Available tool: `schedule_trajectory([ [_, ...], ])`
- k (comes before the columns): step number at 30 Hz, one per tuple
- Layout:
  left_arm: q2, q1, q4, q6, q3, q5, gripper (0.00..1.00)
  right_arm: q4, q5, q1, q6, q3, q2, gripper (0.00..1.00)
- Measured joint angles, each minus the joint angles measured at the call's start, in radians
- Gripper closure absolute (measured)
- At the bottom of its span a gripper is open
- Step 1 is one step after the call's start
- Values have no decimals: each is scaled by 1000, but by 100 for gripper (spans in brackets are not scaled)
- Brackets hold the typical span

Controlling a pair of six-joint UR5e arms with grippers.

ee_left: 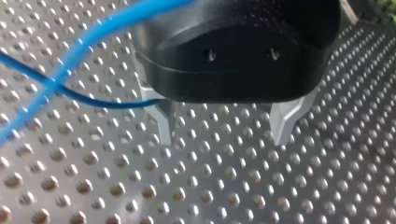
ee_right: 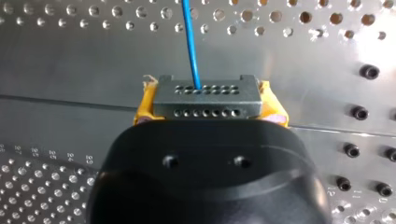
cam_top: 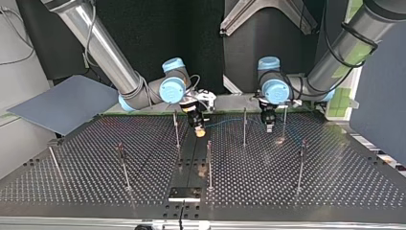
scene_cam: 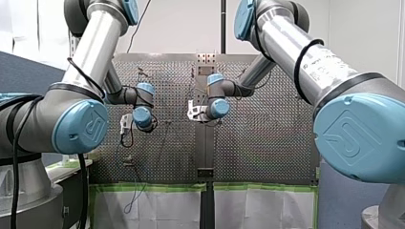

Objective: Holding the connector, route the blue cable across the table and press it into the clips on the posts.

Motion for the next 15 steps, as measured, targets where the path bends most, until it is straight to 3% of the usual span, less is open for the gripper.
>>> schedule_trajectory([
  [8,70,-22,41,-49,-71,37,0,3,0,-1,0,0,0,100],
  [15,123,-49,73,-81,-124,11,0,6,-1,-1,1,0,0,100],
])
